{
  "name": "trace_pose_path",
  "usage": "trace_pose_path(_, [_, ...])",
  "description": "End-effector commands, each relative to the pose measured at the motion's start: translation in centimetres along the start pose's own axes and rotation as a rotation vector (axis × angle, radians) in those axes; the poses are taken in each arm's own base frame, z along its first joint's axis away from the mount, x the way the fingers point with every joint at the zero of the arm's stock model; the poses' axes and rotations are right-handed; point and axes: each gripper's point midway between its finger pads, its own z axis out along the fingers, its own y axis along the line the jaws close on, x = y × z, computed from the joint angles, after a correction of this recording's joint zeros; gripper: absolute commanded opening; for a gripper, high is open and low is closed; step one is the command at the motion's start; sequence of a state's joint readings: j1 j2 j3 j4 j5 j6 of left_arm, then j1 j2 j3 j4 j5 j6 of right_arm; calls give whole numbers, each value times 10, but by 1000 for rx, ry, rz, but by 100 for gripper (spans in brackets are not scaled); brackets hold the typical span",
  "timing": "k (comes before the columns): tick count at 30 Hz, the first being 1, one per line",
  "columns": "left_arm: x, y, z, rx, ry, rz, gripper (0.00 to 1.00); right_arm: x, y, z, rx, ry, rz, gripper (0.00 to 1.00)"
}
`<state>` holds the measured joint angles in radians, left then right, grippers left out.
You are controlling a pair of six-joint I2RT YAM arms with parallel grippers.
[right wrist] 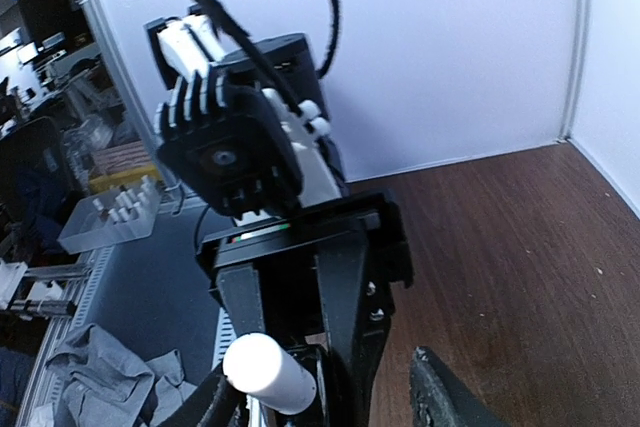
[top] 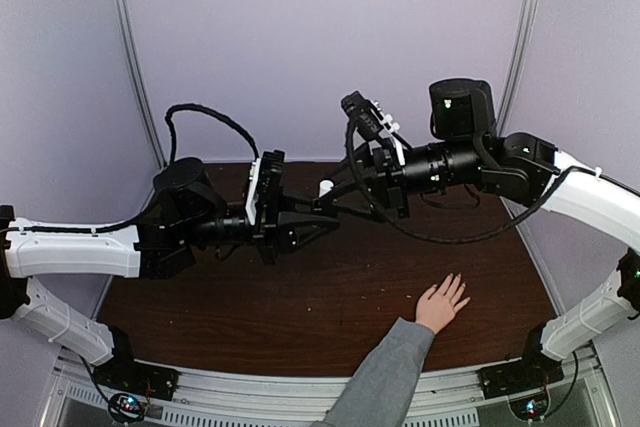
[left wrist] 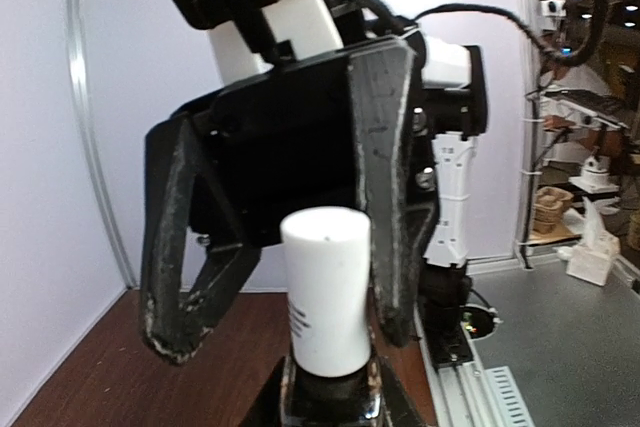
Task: Paint the nails
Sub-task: Unscrew the nail polish bottle cap from the nail polish bottle.
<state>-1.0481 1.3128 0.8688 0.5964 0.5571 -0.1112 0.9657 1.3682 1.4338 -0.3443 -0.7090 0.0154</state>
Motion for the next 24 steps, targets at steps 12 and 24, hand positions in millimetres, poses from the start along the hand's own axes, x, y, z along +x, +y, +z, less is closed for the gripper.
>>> trace_pose_path(12, [25, 71, -4, -421, 124, 65, 0, 14, -88, -2, 432, 1, 241, 51])
trace_pose_path(24, [42, 97, -4, -557, 203, 115, 0, 30, -105, -3, 527, 18, 361, 35])
